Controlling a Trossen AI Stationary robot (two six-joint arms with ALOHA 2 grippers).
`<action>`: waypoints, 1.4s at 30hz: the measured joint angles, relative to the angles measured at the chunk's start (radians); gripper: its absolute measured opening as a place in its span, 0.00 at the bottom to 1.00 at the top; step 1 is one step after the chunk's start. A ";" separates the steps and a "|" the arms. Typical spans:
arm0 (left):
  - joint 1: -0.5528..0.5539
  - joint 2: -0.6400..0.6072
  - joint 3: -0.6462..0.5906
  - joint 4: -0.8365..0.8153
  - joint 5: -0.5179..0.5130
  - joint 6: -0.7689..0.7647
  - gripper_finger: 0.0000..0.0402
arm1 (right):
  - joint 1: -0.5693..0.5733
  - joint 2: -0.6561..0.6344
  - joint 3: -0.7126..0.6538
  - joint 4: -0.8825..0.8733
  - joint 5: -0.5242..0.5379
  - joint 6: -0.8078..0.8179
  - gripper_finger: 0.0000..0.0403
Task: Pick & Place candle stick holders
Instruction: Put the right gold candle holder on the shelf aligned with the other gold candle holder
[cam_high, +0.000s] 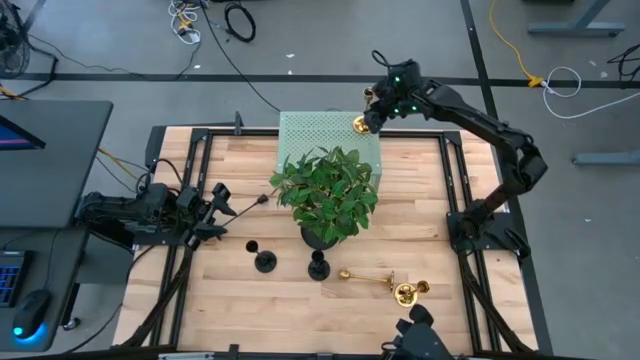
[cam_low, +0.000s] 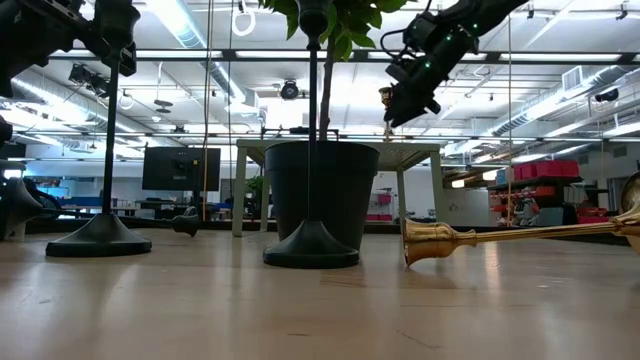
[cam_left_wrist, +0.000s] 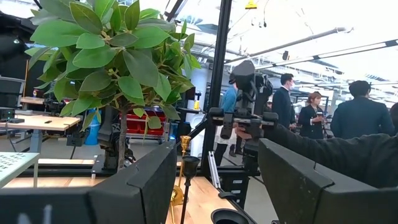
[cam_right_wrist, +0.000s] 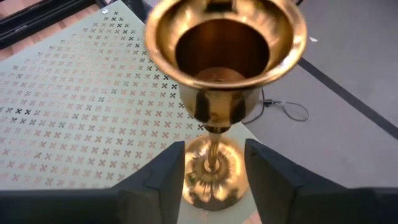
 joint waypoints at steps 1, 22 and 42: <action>0.000 0.000 0.000 0.000 0.000 0.000 0.56 | 0.000 -0.006 0.000 -0.007 0.000 -0.001 0.44; 0.000 0.000 0.000 0.000 0.000 0.000 0.56 | 0.088 -0.229 0.000 -0.332 0.071 -0.032 0.48; 0.000 0.000 0.000 0.000 0.000 -0.001 0.56 | 0.480 -0.351 0.000 -0.624 0.230 0.214 0.48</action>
